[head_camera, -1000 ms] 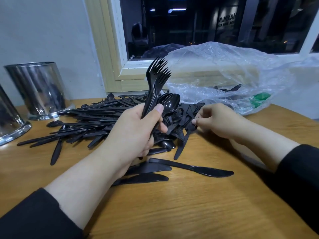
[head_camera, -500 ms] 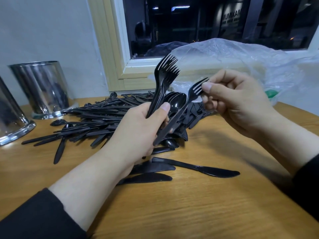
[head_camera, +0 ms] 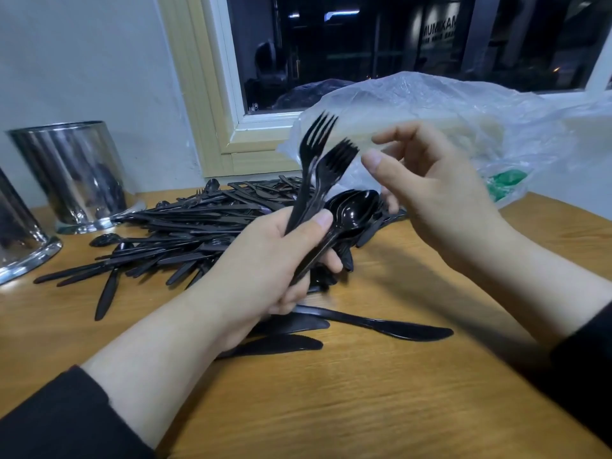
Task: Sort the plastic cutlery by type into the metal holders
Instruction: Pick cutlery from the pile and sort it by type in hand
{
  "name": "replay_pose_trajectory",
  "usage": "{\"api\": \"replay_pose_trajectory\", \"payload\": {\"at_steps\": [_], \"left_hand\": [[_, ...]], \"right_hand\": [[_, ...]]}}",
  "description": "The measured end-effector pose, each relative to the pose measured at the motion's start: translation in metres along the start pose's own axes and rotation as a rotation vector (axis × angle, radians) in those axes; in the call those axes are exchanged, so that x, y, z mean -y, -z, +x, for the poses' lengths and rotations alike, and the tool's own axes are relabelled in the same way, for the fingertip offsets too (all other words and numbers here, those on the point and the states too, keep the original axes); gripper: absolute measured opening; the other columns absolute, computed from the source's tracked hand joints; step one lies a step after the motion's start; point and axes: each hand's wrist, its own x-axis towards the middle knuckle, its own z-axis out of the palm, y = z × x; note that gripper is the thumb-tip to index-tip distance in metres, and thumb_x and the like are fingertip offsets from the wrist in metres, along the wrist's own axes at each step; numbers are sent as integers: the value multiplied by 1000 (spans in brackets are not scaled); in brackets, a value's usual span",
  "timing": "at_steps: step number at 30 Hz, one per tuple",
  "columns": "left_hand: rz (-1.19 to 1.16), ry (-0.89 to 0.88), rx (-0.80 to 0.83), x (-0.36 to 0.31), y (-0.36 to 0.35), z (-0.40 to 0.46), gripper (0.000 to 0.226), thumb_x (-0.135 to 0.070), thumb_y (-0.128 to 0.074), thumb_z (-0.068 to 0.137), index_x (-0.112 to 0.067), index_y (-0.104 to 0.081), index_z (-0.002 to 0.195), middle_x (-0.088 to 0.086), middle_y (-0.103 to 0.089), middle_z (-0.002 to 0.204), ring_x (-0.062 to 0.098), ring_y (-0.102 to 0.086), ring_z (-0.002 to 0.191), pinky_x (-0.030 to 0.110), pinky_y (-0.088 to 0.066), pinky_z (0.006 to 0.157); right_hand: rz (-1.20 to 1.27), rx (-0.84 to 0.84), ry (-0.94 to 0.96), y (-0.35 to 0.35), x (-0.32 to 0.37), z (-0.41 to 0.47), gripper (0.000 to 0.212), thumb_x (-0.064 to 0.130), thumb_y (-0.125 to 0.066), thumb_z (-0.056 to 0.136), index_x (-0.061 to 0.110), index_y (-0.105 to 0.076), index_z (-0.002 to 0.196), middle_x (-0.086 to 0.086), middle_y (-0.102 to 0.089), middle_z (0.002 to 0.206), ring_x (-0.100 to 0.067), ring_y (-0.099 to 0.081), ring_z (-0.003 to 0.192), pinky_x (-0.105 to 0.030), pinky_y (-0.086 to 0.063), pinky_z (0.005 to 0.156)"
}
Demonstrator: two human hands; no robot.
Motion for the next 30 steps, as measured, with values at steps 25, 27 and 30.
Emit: {"api": "replay_pose_trajectory", "payload": {"at_steps": [25,27,30], "left_hand": [[-223,-222,-442,-28,89,-94,34,-45,-45,107,-13,-57,108,14,-76,96,29,-65,55,28,-49,43],[-132,-255,-571,-34,119,-109,40,-53,-46,103,-16,-60,105,11,-77,99,31,-75,79,42,-62,67],[-48,-317,-791,-44,169,-139,41,-53,-45,104,-16,-61,93,1,-77,88,15,-73,83,43,-60,80]], "right_hand": [[264,430,-57,-143,112,11,62,71,-83,58,29,-69,101,-13,-64,67,-23,-56,55,-22,-49,51],[309,385,-22,-166,129,19,50,62,-82,64,26,-70,98,-14,-66,74,-19,-57,52,-19,-49,50],[398,306,41,-198,158,36,12,31,-64,85,23,-67,94,-14,-66,78,-14,-57,49,-17,-47,47]]}}
